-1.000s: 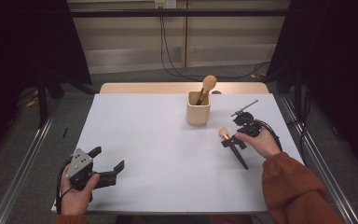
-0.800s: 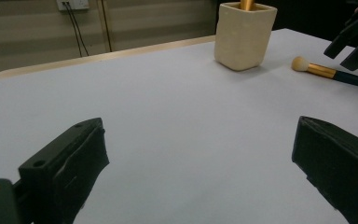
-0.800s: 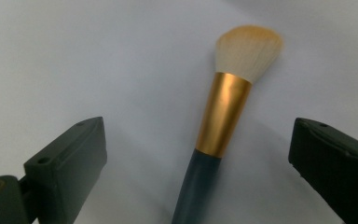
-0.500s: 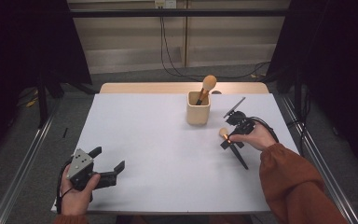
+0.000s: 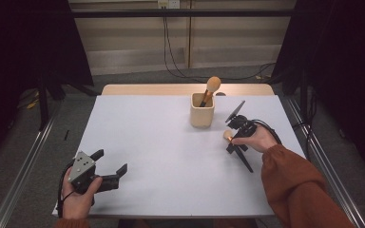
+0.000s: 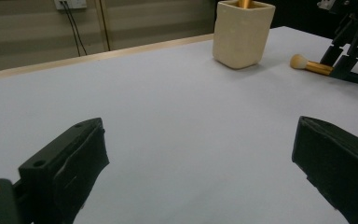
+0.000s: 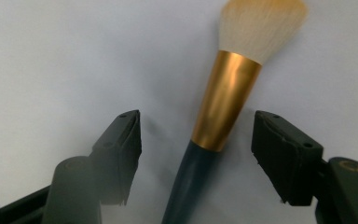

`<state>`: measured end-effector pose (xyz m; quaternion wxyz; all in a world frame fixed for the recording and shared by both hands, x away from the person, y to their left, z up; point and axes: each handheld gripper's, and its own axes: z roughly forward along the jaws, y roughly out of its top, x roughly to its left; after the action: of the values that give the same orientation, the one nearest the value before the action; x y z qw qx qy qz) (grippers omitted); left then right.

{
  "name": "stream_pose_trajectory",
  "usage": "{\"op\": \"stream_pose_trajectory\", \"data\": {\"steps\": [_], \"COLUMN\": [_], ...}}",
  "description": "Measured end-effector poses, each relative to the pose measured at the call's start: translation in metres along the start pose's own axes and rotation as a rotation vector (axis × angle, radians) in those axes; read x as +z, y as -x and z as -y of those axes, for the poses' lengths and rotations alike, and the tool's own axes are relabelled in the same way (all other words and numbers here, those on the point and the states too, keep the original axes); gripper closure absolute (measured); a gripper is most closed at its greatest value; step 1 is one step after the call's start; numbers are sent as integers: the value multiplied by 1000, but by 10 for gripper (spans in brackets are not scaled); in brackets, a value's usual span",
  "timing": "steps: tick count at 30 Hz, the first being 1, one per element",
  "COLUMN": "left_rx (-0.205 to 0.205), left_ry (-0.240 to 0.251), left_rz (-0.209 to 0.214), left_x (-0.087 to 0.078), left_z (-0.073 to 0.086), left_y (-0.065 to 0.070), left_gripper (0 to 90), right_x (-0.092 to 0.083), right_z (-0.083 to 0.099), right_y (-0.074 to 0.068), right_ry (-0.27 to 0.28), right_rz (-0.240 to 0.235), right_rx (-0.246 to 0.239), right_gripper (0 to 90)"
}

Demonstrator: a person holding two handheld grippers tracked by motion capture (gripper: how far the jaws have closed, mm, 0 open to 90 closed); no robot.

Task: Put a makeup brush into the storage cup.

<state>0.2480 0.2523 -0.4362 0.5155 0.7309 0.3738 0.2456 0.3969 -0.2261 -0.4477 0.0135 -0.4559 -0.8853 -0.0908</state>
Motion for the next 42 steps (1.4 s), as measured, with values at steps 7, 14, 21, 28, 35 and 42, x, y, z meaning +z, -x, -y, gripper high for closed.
{"op": "stream_pose_trajectory", "data": {"steps": [7, 14, 21, 28, 35, 42], "left_rx": [-3, -5, -4, -5, -4, -1], "left_ry": [-2, -4, -8, -8, -12, -13], "left_rz": [-3, 1, 3, 2, 6, 7], "left_x": [0, 0, 0, -1, 0, 0], "left_z": [0, 1, 1, 1, 1, 1], "left_y": [0, 0, 0, 0, 0, -1], "left_gripper": [30, 30, 30, 30, 29, 29], "right_x": [5, 6, 6, 5, 4, 4], "right_z": [-2, -4, -6, -6, -6, -6], "right_y": [-3, -7, -8, -6, -5, -5], "right_ry": [-21, -41, -52, -59, -61, -65], "right_rz": [23, 81, 84, 81, 90, 80], "right_rx": [2, 14, 17, 23, 29, 27], "right_gripper": [424, 474, 507, 628, 685, 742]}}
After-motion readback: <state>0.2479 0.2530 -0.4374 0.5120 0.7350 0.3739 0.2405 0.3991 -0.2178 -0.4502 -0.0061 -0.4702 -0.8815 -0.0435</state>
